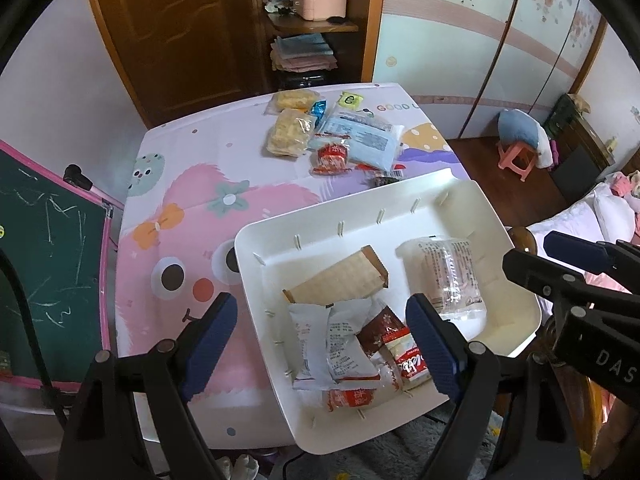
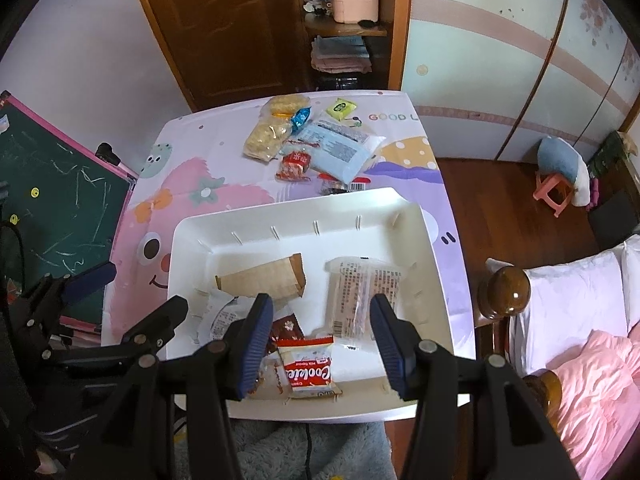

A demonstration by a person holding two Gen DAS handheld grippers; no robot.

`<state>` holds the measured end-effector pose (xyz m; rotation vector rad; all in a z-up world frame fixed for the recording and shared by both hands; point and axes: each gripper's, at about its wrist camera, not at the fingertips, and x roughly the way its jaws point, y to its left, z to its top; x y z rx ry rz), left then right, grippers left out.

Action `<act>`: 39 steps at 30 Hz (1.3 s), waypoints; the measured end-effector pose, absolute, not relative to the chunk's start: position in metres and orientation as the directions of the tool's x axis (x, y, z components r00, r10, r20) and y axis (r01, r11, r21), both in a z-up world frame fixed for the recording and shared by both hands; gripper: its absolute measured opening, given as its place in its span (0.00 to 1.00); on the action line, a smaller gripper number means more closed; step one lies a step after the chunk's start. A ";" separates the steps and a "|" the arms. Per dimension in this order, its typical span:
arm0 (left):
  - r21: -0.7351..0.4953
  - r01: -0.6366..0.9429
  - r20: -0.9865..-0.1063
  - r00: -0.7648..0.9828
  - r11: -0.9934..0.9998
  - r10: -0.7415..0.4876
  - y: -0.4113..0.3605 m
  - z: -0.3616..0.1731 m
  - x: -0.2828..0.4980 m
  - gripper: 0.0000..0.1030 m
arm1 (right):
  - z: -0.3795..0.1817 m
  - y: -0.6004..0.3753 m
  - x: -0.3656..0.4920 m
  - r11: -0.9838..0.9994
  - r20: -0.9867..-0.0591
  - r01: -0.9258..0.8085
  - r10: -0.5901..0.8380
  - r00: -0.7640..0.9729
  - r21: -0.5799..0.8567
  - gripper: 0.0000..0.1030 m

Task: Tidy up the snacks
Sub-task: 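Carry both bags over the white tray and open both grippers to drop them, then withdraw both grippers from the tray toward the snack pile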

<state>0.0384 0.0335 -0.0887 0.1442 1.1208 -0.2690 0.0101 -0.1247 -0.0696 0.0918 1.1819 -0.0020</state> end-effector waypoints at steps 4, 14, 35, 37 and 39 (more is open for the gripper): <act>-0.026 0.275 -0.900 0.412 0.961 -0.142 0.036 -0.087 0.041 0.83 | -0.068 -0.125 0.013 0.996 -0.922 0.052 0.042 0.384 0.067 0.49; -0.028 0.268 -0.887 0.438 0.963 -0.147 0.041 -0.081 0.044 0.83 | -0.063 -0.124 0.019 0.997 -0.921 0.046 0.043 0.387 0.065 0.49; 0.009 0.160 -0.905 0.420 0.987 -0.060 0.041 -0.089 0.093 0.83 | -0.079 -0.134 0.069 0.997 -0.943 -0.017 0.073 0.324 0.071 0.49; 0.015 0.158 -0.903 0.426 0.987 -0.055 0.040 -0.084 0.104 0.83 | -0.078 -0.139 0.078 0.998 -0.942 -0.022 0.069 0.327 0.065 0.49; 0.035 0.162 -0.897 0.440 0.986 -0.041 0.036 -0.076 0.117 0.83 | -0.073 -0.145 0.089 0.997 -0.939 -0.030 0.074 0.337 0.068 0.49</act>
